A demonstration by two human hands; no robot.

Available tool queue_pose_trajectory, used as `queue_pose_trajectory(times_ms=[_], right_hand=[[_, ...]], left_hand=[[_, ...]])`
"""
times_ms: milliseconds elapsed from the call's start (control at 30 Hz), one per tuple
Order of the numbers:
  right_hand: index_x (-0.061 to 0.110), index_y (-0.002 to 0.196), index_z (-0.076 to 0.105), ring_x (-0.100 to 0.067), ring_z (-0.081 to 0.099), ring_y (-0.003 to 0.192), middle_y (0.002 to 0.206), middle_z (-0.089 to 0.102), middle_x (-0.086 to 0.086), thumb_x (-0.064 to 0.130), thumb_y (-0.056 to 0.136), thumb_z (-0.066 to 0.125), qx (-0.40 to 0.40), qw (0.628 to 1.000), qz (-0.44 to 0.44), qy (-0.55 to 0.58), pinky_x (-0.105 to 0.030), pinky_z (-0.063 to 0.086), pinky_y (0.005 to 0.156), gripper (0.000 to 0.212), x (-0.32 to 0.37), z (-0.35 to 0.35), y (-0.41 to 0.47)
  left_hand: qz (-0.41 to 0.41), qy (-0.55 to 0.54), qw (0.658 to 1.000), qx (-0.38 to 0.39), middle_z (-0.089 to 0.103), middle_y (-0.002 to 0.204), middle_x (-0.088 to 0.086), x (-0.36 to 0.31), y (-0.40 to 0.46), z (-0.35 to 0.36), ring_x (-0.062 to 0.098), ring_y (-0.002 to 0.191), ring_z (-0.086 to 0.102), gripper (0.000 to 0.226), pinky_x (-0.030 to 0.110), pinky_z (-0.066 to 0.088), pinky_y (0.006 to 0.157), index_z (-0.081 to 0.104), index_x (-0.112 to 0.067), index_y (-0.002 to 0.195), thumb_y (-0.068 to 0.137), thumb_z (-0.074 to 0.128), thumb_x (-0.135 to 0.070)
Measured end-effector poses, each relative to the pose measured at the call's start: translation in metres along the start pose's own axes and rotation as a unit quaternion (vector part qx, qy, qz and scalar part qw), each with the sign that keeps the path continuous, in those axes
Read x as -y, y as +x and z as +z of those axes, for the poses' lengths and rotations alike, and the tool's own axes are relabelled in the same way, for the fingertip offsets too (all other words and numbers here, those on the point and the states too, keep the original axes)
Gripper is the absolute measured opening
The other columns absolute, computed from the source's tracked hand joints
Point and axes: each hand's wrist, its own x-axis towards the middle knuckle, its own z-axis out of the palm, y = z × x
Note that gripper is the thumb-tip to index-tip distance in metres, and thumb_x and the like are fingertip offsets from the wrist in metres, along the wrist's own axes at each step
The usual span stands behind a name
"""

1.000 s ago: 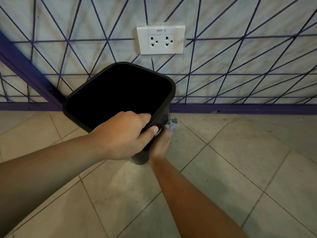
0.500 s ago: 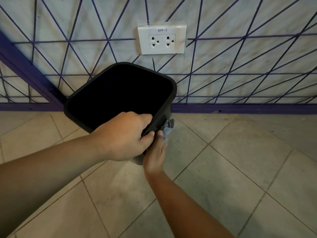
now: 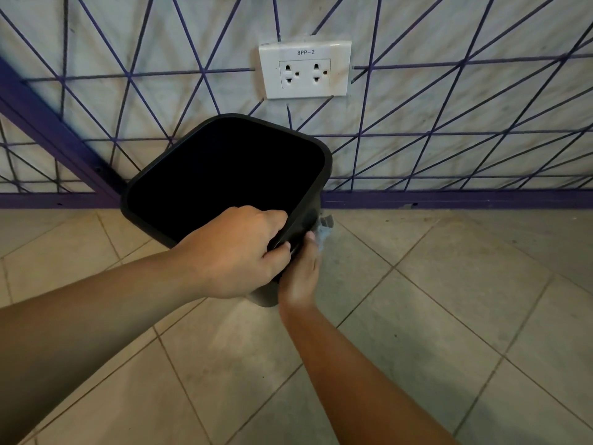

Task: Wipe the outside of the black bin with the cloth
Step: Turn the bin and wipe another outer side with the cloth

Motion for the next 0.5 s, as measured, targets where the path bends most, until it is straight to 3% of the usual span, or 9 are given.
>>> queue_pose_trajectory(times_ms=[100,133,200,267,333,367,400,467,500], right_hand=[[0.006,0.153,0.056,-0.027,0.068,0.133,0.143,0.068,-0.018,0.059,0.103,0.042,0.016,1.000,-0.026,0.001,-0.034,0.059,0.111,0.075,0.006,-0.008,-0.009],[0.006,0.149,0.059,-0.028,0.069,0.131,0.138,0.070,-0.017,0.050,0.111,0.040,-0.005,1.000,-0.017,-0.001,-0.032,0.059,0.106,0.061,0.009,-0.009,0.003],[0.007,0.148,0.061,-0.032,0.066,0.136,0.143,0.069,-0.019,0.038,0.119,0.037,-0.026,0.999,0.041,0.015,-0.042,0.055,0.112,0.048,0.003,-0.012,0.022],[0.008,0.154,0.058,-0.032,0.065,0.138,0.148,0.066,-0.022,0.045,0.112,0.043,0.005,1.000,0.027,0.000,-0.046,0.053,0.118,0.057,0.011,-0.005,0.006],[0.011,0.163,0.050,-0.026,0.063,0.145,0.154,0.064,-0.016,0.061,0.095,0.047,0.036,0.999,-0.018,0.012,-0.041,0.052,0.123,0.084,-0.002,-0.005,-0.016],[0.014,0.165,0.048,-0.020,0.062,0.145,0.154,0.064,-0.013,0.063,0.093,0.047,0.054,0.998,-0.018,0.011,-0.036,0.053,0.123,0.087,-0.004,-0.009,-0.023],[0.016,0.160,0.053,-0.014,0.066,0.138,0.148,0.067,-0.010,0.058,0.099,0.045,0.050,0.998,-0.021,0.016,-0.030,0.056,0.117,0.074,0.001,-0.012,-0.024],[0.022,0.131,0.067,-0.012,0.072,0.117,0.125,0.073,-0.008,0.033,0.118,0.037,-0.003,1.000,-0.002,-0.018,-0.023,0.058,0.099,0.035,0.004,-0.012,-0.001],[0.022,0.124,0.069,-0.017,0.070,0.116,0.123,0.073,-0.010,0.027,0.120,0.034,-0.026,0.999,0.024,-0.015,-0.027,0.057,0.099,0.035,0.008,-0.011,0.010]], left_hand=[[0.009,-0.003,1.000,-0.005,0.046,0.047,-0.003,0.000,0.002,-0.001,0.011,0.039,0.046,0.031,0.029,0.039,0.042,0.042,-0.024,0.068,0.094,0.055,-0.033],[0.011,-0.003,1.000,-0.008,0.044,0.046,-0.003,0.001,0.002,-0.001,0.011,0.038,0.044,0.033,0.028,0.036,0.042,0.041,-0.024,0.066,0.094,0.056,-0.032],[0.011,-0.008,1.000,-0.011,0.041,0.043,-0.005,0.001,0.001,-0.001,0.011,0.038,0.045,0.033,0.026,0.033,0.041,0.040,-0.025,0.065,0.094,0.056,-0.032],[0.010,-0.012,1.000,-0.012,0.044,0.044,-0.005,0.001,-0.001,0.000,0.010,0.039,0.049,0.028,0.028,0.037,0.039,0.045,-0.024,0.069,0.093,0.054,-0.035],[0.011,-0.011,1.000,-0.015,0.045,0.045,-0.005,0.001,-0.002,0.000,0.009,0.040,0.050,0.027,0.027,0.036,0.039,0.045,-0.025,0.069,0.093,0.053,-0.037],[0.013,-0.006,1.000,-0.020,0.043,0.045,-0.005,0.000,-0.002,0.000,0.008,0.040,0.049,0.029,0.026,0.034,0.040,0.043,-0.026,0.067,0.093,0.054,-0.037],[0.014,-0.001,1.000,-0.026,0.042,0.045,-0.005,0.000,-0.002,0.000,0.009,0.039,0.048,0.032,0.026,0.033,0.041,0.040,-0.027,0.066,0.093,0.054,-0.036],[0.018,0.006,0.999,-0.035,0.040,0.045,-0.005,-0.002,-0.001,0.000,0.011,0.037,0.043,0.037,0.026,0.032,0.043,0.036,-0.028,0.063,0.094,0.055,-0.034],[0.017,0.007,0.999,-0.037,0.038,0.045,-0.006,-0.002,-0.001,0.000,0.010,0.036,0.040,0.038,0.025,0.030,0.043,0.035,-0.028,0.062,0.094,0.056,-0.033]])
